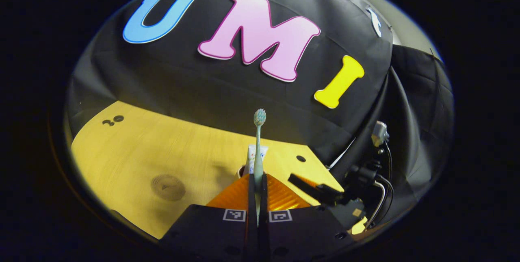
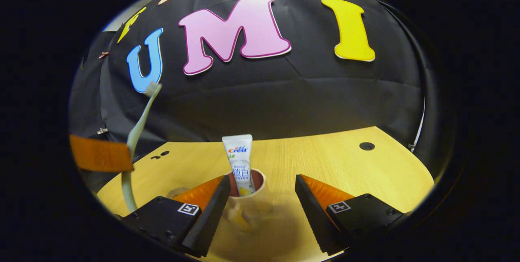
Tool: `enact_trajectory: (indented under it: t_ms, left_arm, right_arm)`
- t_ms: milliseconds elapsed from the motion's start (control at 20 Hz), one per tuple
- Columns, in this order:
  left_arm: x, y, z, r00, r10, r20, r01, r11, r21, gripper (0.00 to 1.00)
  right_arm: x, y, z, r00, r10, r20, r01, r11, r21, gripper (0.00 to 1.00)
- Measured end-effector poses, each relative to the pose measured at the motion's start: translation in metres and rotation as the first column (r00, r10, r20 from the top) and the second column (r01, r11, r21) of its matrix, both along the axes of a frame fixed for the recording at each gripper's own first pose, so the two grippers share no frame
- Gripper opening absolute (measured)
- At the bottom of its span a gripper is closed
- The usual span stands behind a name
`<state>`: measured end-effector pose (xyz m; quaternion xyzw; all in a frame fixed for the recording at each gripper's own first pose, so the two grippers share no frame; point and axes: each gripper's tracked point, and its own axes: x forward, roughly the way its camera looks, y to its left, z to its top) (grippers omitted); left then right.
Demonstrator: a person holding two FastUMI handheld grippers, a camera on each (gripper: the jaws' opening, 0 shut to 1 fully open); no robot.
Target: Put the toothbrush and toothpaste on the desktop into the cup, then pick up the cup and place it on the coaster on the desktop.
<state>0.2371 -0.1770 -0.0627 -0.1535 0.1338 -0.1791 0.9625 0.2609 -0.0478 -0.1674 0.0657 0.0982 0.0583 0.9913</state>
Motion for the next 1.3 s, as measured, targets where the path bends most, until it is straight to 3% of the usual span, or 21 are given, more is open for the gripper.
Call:
enact_trajectory:
  t_ms: [300, 700, 900, 1300]
  left_arm:
    - [0.055, -0.031, 0.009, 0.993, -0.019, 0.118, 0.019, 1.0, 0.002, 0.06]
    - [0.113, -0.045, -0.013, 0.967, 0.014, 0.255, -0.041, 0.994, 0.099, 0.06]
    - [0.116, -0.05, -0.027, 0.946, 0.013, 0.322, -0.056, 0.991, 0.125, 0.06]
    - [0.108, -0.049, -0.061, 0.942, 0.038, 0.334, -0.073, 0.993, 0.095, 0.12]
  right_arm:
    - [-0.017, -0.029, -0.019, 0.994, -0.016, -0.104, 0.018, 1.0, 0.02, 0.98]
    - [-0.034, -0.058, -0.032, 0.985, -0.03, -0.173, 0.037, 0.999, 0.037, 0.98]
    - [-0.038, -0.062, -0.046, 0.979, -0.035, -0.2, 0.039, 0.999, 0.014, 0.98]
    - [-0.035, -0.055, -0.058, 0.977, -0.021, -0.213, 0.017, 1.0, -0.018, 0.98]
